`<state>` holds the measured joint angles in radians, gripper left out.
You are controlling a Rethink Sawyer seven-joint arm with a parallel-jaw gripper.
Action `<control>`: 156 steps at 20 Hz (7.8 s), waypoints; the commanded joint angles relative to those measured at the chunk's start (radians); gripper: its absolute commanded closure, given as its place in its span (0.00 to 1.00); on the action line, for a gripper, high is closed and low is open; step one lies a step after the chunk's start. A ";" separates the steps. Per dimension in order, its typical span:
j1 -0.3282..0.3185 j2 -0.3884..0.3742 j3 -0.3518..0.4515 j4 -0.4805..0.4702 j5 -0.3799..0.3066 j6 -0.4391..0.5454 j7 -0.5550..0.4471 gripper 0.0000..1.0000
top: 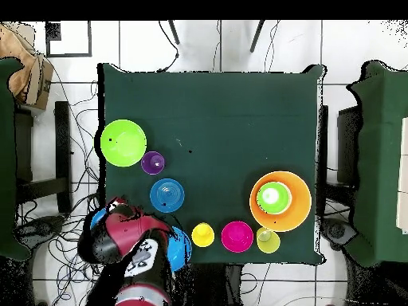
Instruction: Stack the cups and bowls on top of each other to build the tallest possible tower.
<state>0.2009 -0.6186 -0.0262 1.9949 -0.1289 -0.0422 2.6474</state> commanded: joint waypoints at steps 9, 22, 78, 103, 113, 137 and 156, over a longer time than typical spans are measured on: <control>-0.140 0.007 0.279 -0.087 -0.320 -0.048 -0.070 0.00; -0.179 -0.112 0.331 -0.020 -0.306 0.046 -0.036 0.00; 0.090 0.101 0.059 0.078 0.519 0.015 0.228 0.00; 0.050 -0.223 0.152 0.225 0.622 0.153 0.261 0.00; 0.061 -0.110 0.140 0.161 0.651 0.084 0.232 0.00; 0.197 -0.119 -0.019 -0.007 0.770 0.272 0.271 0.00; 0.168 -0.103 0.023 0.013 0.792 0.216 0.240 0.00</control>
<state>0.3902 -0.7718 -0.0968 1.9981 0.6230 0.2099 2.7169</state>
